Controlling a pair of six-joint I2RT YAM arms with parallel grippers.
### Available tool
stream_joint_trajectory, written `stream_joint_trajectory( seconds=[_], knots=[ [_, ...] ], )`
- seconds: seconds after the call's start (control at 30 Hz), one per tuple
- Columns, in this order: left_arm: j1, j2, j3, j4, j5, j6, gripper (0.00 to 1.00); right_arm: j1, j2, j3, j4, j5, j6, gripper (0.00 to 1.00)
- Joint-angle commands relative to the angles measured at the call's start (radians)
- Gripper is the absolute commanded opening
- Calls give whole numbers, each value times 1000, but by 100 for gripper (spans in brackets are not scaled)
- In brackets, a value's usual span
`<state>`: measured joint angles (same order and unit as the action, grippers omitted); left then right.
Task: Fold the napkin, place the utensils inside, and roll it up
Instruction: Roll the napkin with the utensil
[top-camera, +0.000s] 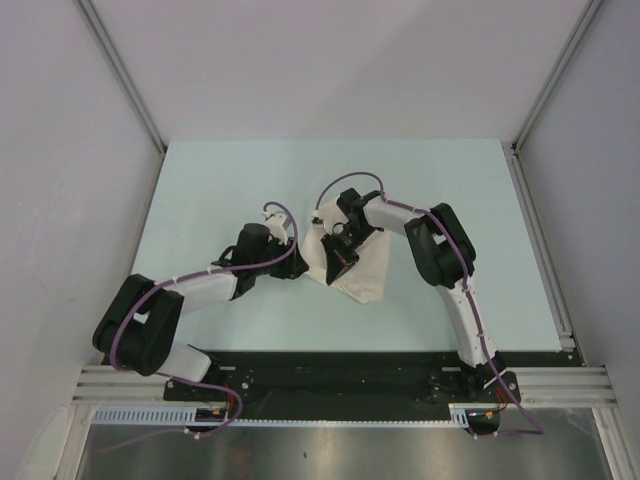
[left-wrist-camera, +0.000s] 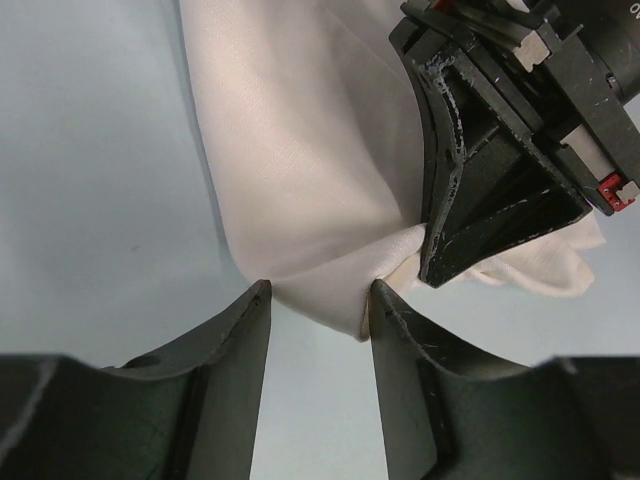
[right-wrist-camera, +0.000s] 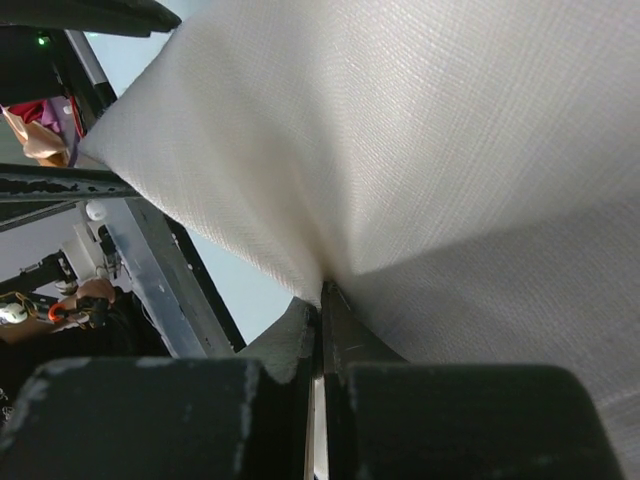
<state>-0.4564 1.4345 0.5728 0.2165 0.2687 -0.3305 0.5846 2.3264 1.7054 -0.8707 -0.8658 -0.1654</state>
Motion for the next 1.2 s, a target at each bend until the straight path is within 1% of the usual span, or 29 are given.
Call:
stream_joint_trajectory(
  seconds=[0.0,0.03,0.13,0.17,0.2,0.23,0.3,0.33,0.4,0.43,0.5,0.53,0.57,0.6,0.63,0.67,0.73,0.77,0.8,0.83,0.87,0.93,0.97,1.0,1.03,1.07,1.13,1.17],
  knots=[
    [-7,18,38,40,32,18,47,-2,34,11,-39,48,-10,0],
    [-7,26,36,44,33,16,46,-2,33,11,-39,48,-10,0],
    [-7,49,48,41,37,2,31,-8,22,13,-39,34,-10,0],
    [-5,55,56,28,24,-10,18,-12,18,14,-36,18,-8,2],
    [-5,64,68,-9,0,-16,11,-15,7,10,-30,10,-5,5],
    [-4,79,93,-32,-14,-21,0,-19,-4,7,-22,4,-2,13],
    [7,96,122,-99,-34,-44,0,-26,-47,-3,-5,4,12,23],
    [10,102,142,-115,-33,-51,0,-28,-62,-6,-1,5,15,31],
    [30,115,154,-146,-16,-79,0,-32,-116,-15,10,19,27,39],
    [38,119,160,-150,-2,-87,0,-32,-136,-30,16,28,32,45],
    [56,132,168,-160,21,-105,0,-32,-205,-58,59,66,56,50],
    [62,138,176,-164,44,-108,0,-31,-229,-102,82,86,72,59],
    [70,156,182,-172,53,-110,0,-28,-255,-124,108,138,81,60],
    [73,162,190,-186,66,-110,0,-16,-315,-157,166,169,92,61],
    [76,171,200,-192,84,-108,0,-6,-346,-221,202,206,99,71],
    [82,178,206,-196,95,-108,0,3,-379,-265,238,279,104,72],
    [84,201,223,-207,105,-104,0,39,-479,-343,376,362,125,74],
    [87,204,226,-209,110,-97,0,56,-510,-431,427,446,124,77],
    [88,214,232,-209,110,-94,0,73,-538,-469,514,496,121,85],
    [90,219,242,-238,113,-93,0,122,-589,-507,553,551,104,88],
    [96,222,245,-243,119,-91,0,148,-605,-554,603,661,92,89],
    [102,231,251,-250,127,-93,0,202,-636,-592,645,763,46,89],
    [108,234,254,-250,130,-93,0,249,-637,-602,670,847,35,89],
    [110,237,256,-253,136,-91,0,277,-638,-618,682,864,21,90],
    [113,245,259,-255,139,-93,0,300,-636,-624,691,926,14,89],
    [117,248,262,-256,145,-93,0,346,-630,-636,725,1020,-5,89],
    [122,254,263,-253,162,-96,0,377,-618,-659,749,1089,-23,89],
    [124,256,263,-253,164,-96,0,405,-605,-665,777,1167,-32,88]
  ],
)
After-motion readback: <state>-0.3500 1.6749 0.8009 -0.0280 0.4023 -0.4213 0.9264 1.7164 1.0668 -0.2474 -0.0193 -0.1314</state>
